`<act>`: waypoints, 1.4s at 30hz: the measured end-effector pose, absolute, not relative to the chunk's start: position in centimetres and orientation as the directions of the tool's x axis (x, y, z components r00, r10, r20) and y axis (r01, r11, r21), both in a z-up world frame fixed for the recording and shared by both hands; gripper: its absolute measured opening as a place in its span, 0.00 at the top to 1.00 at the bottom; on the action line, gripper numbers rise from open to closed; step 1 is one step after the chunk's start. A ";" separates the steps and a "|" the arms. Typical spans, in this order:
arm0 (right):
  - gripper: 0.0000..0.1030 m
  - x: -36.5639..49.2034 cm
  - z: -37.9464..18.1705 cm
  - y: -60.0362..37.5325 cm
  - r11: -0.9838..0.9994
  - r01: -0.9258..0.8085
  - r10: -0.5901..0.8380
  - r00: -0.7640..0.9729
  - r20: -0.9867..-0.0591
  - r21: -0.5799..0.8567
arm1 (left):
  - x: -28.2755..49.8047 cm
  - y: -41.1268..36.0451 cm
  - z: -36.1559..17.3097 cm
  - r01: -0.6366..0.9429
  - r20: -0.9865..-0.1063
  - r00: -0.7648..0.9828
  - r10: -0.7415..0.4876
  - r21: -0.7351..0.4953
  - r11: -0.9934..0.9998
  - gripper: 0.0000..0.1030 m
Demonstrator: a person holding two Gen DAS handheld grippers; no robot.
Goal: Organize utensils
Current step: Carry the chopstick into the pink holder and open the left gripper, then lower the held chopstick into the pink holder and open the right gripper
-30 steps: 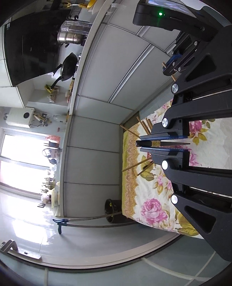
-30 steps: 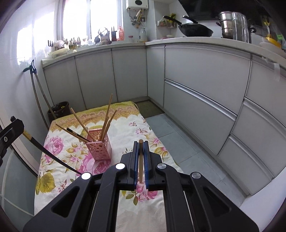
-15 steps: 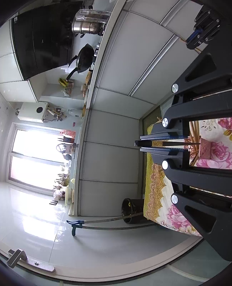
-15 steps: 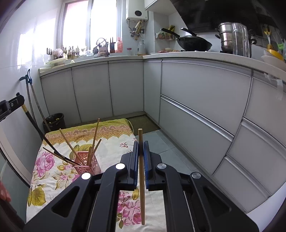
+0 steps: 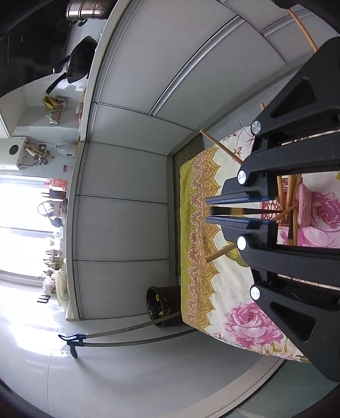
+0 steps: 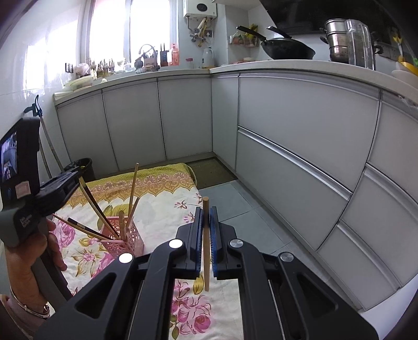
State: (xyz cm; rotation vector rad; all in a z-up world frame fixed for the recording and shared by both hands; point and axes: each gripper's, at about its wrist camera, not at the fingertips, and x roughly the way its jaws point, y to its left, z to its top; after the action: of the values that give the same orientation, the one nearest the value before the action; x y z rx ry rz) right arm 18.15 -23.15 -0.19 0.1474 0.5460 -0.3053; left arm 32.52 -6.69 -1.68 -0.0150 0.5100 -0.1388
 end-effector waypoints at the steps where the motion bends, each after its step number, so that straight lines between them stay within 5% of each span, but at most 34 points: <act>1: 0.95 17.9 0.0 -23.1 0.944 0.324 -0.246 0.816 -0.523 0.060 | 31.9 -6.6 -1.3 0.129 -0.474 0.870 -0.138 -0.052 0.990 0.80; 6: 0.95 16.8 2.0 -22.6 0.949 0.302 -0.217 0.838 -0.500 0.093 | 27.0 -5.5 3.1 0.167 -0.362 0.914 -0.181 -0.070 0.983 0.64; 11: 0.95 16.1 5.3 -21.5 0.959 0.260 -0.181 0.869 -0.460 0.114 | 21.9 -3.1 6.6 0.181 -0.275 0.941 -0.196 -0.081 0.980 0.59; 26: 0.95 21.6 11.8 -14.7 0.972 0.106 -0.033 0.946 -0.323 0.209 | 19.4 3.0 4.4 0.094 -0.342 0.930 -0.136 -0.138 0.986 0.59; 31: 0.95 25.4 10.2 -13.1 0.975 0.107 -0.048 0.957 -0.286 0.196 | 19.6 4.3 4.1 0.078 -0.345 0.930 -0.124 -0.144 0.986 0.58; 42: 0.95 31.7 1.7 -11.5 0.980 0.125 -0.060 0.926 -0.373 0.153 | 20.0 5.8 3.4 0.032 -0.362 0.928 -0.092 -0.167 0.985 0.58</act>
State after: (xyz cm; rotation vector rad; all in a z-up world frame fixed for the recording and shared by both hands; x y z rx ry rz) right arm 31.69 -11.52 1.75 0.1761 0.3758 -0.0956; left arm 20.04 5.85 3.43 -0.1599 0.3781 -0.0636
